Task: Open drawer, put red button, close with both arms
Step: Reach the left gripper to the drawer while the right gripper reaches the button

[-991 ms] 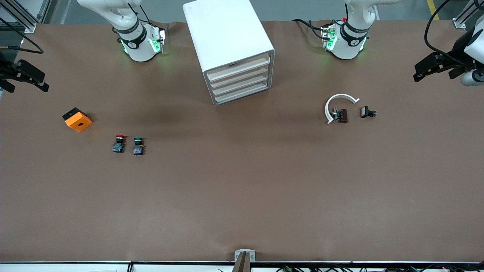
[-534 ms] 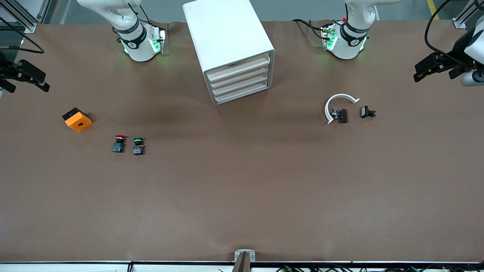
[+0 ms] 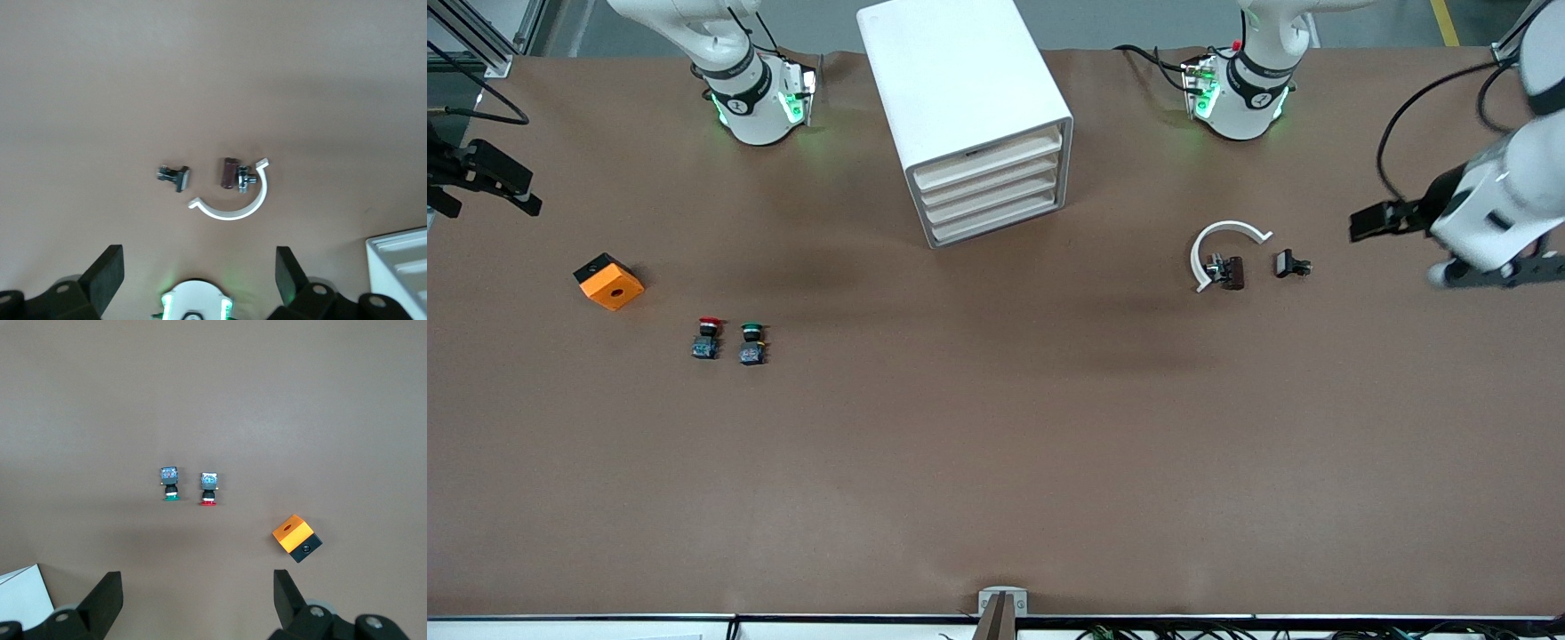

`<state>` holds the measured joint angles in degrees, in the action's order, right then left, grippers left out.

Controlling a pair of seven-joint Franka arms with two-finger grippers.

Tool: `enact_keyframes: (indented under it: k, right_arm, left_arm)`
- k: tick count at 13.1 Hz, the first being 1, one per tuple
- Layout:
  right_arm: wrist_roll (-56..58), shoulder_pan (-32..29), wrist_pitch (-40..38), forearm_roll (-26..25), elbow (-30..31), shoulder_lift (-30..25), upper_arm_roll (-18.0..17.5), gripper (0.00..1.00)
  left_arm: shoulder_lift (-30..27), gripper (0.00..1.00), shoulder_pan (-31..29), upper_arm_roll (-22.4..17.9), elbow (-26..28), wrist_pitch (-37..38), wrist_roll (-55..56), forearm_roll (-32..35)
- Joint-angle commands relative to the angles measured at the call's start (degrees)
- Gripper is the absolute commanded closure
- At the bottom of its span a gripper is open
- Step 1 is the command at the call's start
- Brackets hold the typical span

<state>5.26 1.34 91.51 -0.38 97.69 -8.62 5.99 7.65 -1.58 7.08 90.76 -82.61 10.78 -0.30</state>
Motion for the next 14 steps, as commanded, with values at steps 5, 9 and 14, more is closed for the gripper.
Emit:
enact_keyframes:
  k: [5,9,14]
  right_arm:
    - [0.18,-0.02,-0.8,0.29,-1.19,0.53,0.25,0.0]
    - [-0.16,0.41,-0.19,-0.23,-1.27,3.6,0.25,0.0]
    - [-0.25,0.59,0.42,-0.15,-2.68,8.77,0.16,0.0]
  left_arm:
    - [14.05,0.0,6.32,2.85,-7.52,0.96,30.93,-1.28]
    - [17.49,0.0,10.63,2.76,-8.23,1.22,47.54,-2.6]
    - [21.26,0.0,10.28,2.5,-7.97,2.63,62.67,-17.52]
